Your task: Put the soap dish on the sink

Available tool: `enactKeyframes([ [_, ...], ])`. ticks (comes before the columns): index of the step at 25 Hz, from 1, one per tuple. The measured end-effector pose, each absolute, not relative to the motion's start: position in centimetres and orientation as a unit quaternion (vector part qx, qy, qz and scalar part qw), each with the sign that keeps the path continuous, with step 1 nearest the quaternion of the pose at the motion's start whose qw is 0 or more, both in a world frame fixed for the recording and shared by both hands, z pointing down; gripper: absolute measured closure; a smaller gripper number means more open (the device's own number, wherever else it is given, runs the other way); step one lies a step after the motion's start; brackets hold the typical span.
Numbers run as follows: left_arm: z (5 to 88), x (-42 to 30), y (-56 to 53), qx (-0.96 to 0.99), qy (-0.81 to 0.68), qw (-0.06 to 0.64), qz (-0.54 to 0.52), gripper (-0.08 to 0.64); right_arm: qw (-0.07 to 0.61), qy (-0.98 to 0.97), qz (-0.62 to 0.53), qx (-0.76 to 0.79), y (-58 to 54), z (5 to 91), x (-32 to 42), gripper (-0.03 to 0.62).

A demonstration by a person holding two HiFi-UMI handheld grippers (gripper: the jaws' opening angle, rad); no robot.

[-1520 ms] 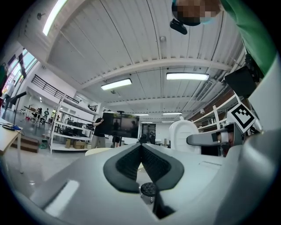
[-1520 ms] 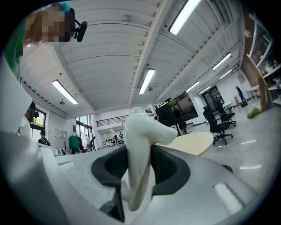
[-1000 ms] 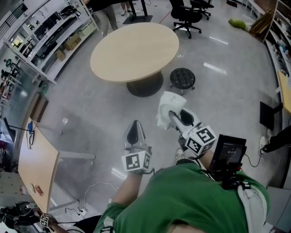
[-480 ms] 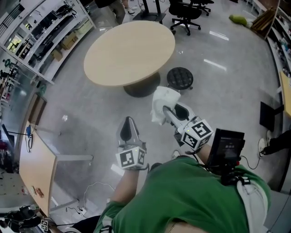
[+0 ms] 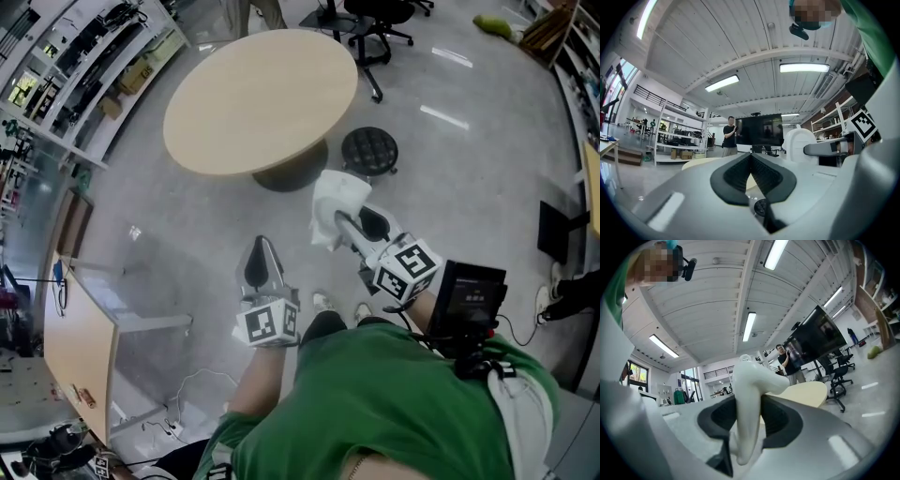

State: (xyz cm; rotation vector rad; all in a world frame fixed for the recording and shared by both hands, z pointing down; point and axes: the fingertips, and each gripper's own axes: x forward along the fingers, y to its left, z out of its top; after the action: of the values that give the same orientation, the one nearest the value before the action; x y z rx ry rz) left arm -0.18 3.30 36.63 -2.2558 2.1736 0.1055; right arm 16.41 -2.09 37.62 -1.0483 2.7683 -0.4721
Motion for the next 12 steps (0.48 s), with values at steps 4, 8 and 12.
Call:
enactKeyframes([
  [4,37.3,-1.8,1.3,-0.722,0.691,0.003,0.033,0.554,0.066,0.920,-0.155,-0.353,-3.9,38.2,14.7,0.449],
  [8,37.5,-3.3,-1.0,-0.732,0.681,0.000,0.036,0.554,0.062,0.919,-0.147,-0.360,-5.9,37.7,13.2,0.449],
  [12,36.7,-5.8,-3.8,-0.743,0.668,0.005,0.047,0.554,0.064,0.916,-0.134,-0.373,-8.6,36.6,10.7,0.449],
])
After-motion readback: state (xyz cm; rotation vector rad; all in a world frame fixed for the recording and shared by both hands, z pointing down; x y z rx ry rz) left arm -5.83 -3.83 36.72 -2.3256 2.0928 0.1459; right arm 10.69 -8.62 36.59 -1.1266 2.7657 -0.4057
